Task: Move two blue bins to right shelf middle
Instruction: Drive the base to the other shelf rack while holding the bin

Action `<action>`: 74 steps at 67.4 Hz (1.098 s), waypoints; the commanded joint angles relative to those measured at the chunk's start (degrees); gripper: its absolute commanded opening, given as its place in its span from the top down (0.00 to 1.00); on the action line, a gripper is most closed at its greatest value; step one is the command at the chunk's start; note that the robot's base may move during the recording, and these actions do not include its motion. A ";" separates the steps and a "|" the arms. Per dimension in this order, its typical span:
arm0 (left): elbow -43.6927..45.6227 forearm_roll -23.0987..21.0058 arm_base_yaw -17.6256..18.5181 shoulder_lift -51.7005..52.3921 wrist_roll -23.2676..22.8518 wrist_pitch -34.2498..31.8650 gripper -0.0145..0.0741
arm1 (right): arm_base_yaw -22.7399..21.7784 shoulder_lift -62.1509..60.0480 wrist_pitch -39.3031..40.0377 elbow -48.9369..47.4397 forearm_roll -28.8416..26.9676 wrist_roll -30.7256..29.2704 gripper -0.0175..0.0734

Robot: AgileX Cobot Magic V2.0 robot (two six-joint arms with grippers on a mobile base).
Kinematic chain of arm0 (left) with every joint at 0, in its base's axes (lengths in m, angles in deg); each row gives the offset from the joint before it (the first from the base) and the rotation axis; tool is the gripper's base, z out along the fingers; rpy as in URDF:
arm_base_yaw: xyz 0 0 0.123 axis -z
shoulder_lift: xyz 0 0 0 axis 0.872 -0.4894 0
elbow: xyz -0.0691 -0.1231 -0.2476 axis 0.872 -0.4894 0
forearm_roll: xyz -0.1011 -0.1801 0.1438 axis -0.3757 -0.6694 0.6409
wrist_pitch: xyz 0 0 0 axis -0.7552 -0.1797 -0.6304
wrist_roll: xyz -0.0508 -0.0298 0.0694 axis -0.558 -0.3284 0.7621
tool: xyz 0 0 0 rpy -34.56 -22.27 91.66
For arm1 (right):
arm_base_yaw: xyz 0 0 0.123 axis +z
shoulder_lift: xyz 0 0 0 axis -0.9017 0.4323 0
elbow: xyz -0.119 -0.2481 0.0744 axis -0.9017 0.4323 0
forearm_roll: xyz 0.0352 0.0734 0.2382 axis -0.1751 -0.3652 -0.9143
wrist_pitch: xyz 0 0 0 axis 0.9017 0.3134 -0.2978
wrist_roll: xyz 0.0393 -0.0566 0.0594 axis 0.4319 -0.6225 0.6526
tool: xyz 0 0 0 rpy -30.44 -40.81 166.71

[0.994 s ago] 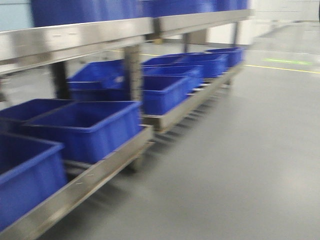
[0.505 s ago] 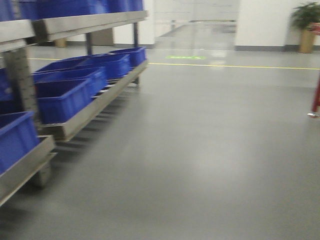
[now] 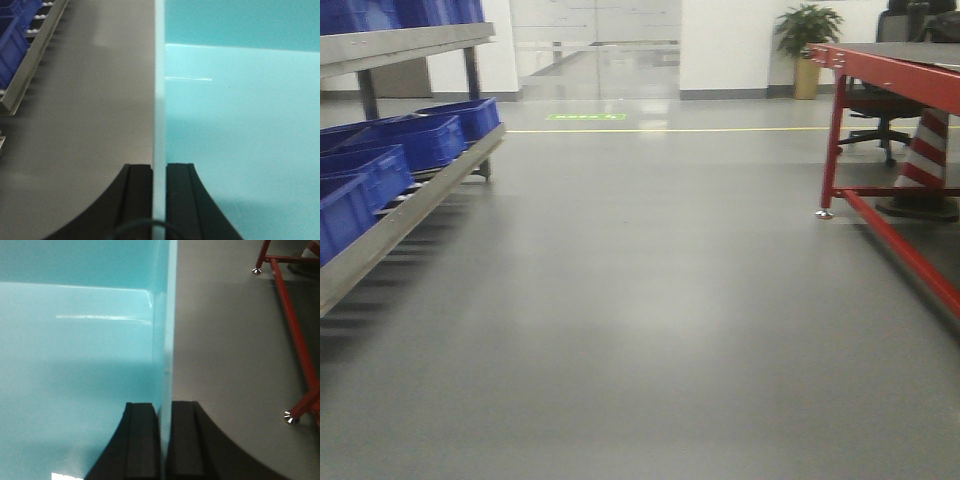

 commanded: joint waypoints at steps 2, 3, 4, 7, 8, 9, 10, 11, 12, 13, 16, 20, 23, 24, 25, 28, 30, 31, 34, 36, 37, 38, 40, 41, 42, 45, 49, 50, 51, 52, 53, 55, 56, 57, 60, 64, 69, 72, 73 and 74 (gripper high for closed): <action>0.67 -0.68 0.74 0.78 -0.09 -3.53 0.96 | 0.40 -0.20 3.16 -0.58 0.40 -0.11 0.98; 0.67 -0.68 0.74 0.78 -0.09 -3.53 0.96 | 0.40 -0.20 3.16 -0.58 0.40 -0.11 0.98; 0.67 -0.68 0.74 0.78 -0.09 -3.53 0.96 | 0.40 -0.20 3.16 -0.58 0.40 -0.11 0.98; 0.67 -0.68 0.74 0.78 -0.09 -3.53 0.96 | 0.40 -0.20 3.16 -0.58 0.40 -0.11 0.98; 0.67 -0.68 0.74 0.78 -0.09 -3.53 0.96 | 0.40 -0.20 3.16 -0.58 0.40 -0.11 0.98; 0.67 -0.68 0.74 0.78 -0.09 -3.53 0.96 | 0.40 -0.20 3.16 -0.58 0.40 -0.11 0.98; 0.67 -0.68 0.74 0.78 -0.09 -3.53 0.96 | 0.40 -0.20 3.16 -0.58 0.40 -0.11 0.98; 0.67 -0.68 0.74 0.78 -0.09 -3.53 0.96 | 0.40 -0.20 3.16 -0.58 0.40 -0.11 0.98; 0.67 -0.68 0.74 0.78 -0.09 -3.53 0.96 | 0.40 -0.20 3.16 -0.58 0.40 -0.11 0.98; 0.67 -0.68 0.74 0.78 -0.09 -3.53 0.96 | 0.40 -0.20 3.16 -0.58 0.40 -0.11 0.98; 0.67 -0.68 0.74 0.78 -0.09 -3.53 0.96 | 0.40 -0.20 3.16 -0.58 0.40 -0.11 0.98; 0.67 -0.68 0.74 0.78 -0.09 -3.53 0.96 | 0.40 -0.20 3.16 -0.58 0.40 -0.11 0.98; 0.67 -0.68 0.74 0.78 -0.09 -3.53 0.96 | 0.40 -0.20 3.16 -0.58 0.40 -0.11 0.98; 0.67 -0.68 0.74 0.78 -0.09 -3.53 0.96 | 0.40 -0.20 3.16 -0.58 0.40 -0.11 0.98; 0.67 -0.68 0.74 0.78 -0.09 -3.53 0.96 | 0.40 -0.20 3.16 -0.58 0.40 -0.11 0.98; 0.67 -0.68 0.74 0.78 -0.09 -3.53 0.96 | 0.40 -0.20 3.16 -0.58 0.40 -0.11 0.98; 0.67 -0.68 0.74 0.78 -0.09 -3.53 0.96 | 0.40 -0.20 3.16 -0.58 0.40 -0.11 0.98; 0.67 -0.68 0.74 0.78 -0.09 -3.53 0.96 | 0.40 -0.20 3.16 -0.58 0.40 -0.11 0.98; 0.67 -0.68 0.74 0.78 -0.09 -3.53 0.96 | 0.40 -0.20 3.16 -0.58 0.40 -0.11 0.98; 0.67 -0.68 0.74 0.78 -0.09 -3.53 0.96 | 0.40 -0.20 3.16 -0.58 0.40 -0.11 0.98; 0.67 -0.68 0.74 0.78 -0.09 -3.53 0.96 | 0.40 -0.20 3.16 -0.58 0.40 -0.11 0.98; 0.67 -0.68 0.74 0.78 -0.09 -3.53 0.96 | 0.40 -0.20 3.16 -0.58 0.40 -0.11 0.98; 0.67 -0.68 0.74 0.78 -0.09 -3.53 0.96 | 0.40 -0.20 3.16 -0.58 0.40 -0.11 0.98; 0.67 -0.68 0.74 0.78 -0.09 -3.53 0.96 | 0.40 -0.20 3.16 -0.58 0.40 -0.11 0.98; 0.67 -0.68 0.74 0.78 -0.09 -3.53 0.96 | 0.40 -0.20 3.16 -0.58 0.40 -0.11 0.98; 0.67 -0.68 0.74 0.78 -0.09 -3.53 0.96 | 0.40 -0.20 3.16 -0.58 0.40 -0.11 0.98; 0.67 -0.68 0.74 0.78 -0.09 -3.53 0.96 | 0.40 -0.20 3.16 -0.58 0.40 -0.11 0.98; 0.67 -0.68 0.74 0.78 -0.09 -3.53 0.96 | 0.40 -0.20 3.16 -0.58 0.40 -0.11 0.98; 0.67 -0.68 0.74 0.78 -0.09 -3.53 0.96 | 0.40 -0.20 3.16 -0.58 0.40 -0.11 0.98; 0.67 -0.68 0.74 0.78 -0.09 -3.53 0.96 | 0.40 -0.20 3.16 -0.58 0.40 -0.11 0.98; 0.67 -0.68 0.74 0.78 -0.09 -3.53 0.96 | 0.40 -0.20 3.16 -0.58 0.40 -0.11 0.98; 0.67 -0.68 0.74 0.78 -0.09 -3.53 0.96 | 0.40 -0.20 3.16 -0.58 0.40 -0.11 0.98; 0.67 -0.68 0.74 0.78 -0.09 -3.53 0.96 | 0.40 -0.20 3.16 -0.58 0.40 -0.11 0.98; 0.67 -0.68 0.74 0.78 -0.09 -3.53 0.96 | 0.40 -0.20 3.16 -0.58 0.40 -0.11 0.98; 0.67 -0.68 0.74 0.78 -0.09 -3.53 0.96 | 0.40 -0.20 3.16 -0.58 0.40 -0.11 0.98; 0.67 -0.68 0.74 0.78 -0.09 -3.53 0.96 | 0.40 -0.20 3.16 -0.58 0.40 -0.11 0.98; 0.67 -0.68 0.74 0.78 -0.09 -3.53 0.96 | 0.40 -0.20 3.16 -0.58 0.40 -0.11 0.98; 0.67 -0.68 0.74 0.78 -0.09 -3.53 0.96 | 0.40 -0.20 3.16 -0.58 0.40 -0.11 0.98; 0.67 -0.68 0.74 0.78 -0.09 -3.53 0.96 | 0.40 -0.20 3.16 -0.58 0.40 -0.11 0.98; 0.67 -0.68 0.74 0.78 -0.09 -3.53 0.96 | 0.40 -0.20 3.16 -0.58 0.40 -0.11 0.98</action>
